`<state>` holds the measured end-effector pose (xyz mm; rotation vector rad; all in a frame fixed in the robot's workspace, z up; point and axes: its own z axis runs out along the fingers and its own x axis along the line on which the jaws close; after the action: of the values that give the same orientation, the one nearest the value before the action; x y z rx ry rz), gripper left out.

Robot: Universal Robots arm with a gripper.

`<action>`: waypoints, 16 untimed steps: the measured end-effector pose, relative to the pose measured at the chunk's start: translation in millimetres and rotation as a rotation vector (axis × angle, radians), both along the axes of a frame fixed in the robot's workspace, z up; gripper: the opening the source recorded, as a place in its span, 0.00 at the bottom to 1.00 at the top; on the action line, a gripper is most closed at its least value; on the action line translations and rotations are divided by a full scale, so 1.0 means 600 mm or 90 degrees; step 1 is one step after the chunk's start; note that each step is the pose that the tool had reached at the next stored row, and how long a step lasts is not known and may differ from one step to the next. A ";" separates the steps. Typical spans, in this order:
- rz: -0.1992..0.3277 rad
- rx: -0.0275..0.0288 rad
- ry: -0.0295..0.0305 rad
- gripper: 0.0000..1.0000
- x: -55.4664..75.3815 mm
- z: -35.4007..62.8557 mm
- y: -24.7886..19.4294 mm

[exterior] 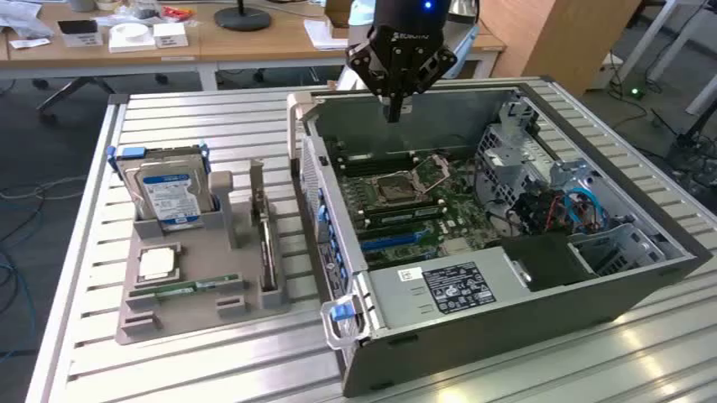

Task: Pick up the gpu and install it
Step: 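Reach for the gpu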

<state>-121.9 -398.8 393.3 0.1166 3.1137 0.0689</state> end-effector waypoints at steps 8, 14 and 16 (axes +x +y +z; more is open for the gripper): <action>0.000 0.0000 0.0000 0.14 0.000 0.000 0.0000; 0.000 0.0000 -0.0001 0.14 -0.003 0.000 0.0000; 0.000 0.0000 0.0000 0.14 -0.008 0.000 0.0000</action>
<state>-126.7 -398.8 393.3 0.1166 3.1137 0.0688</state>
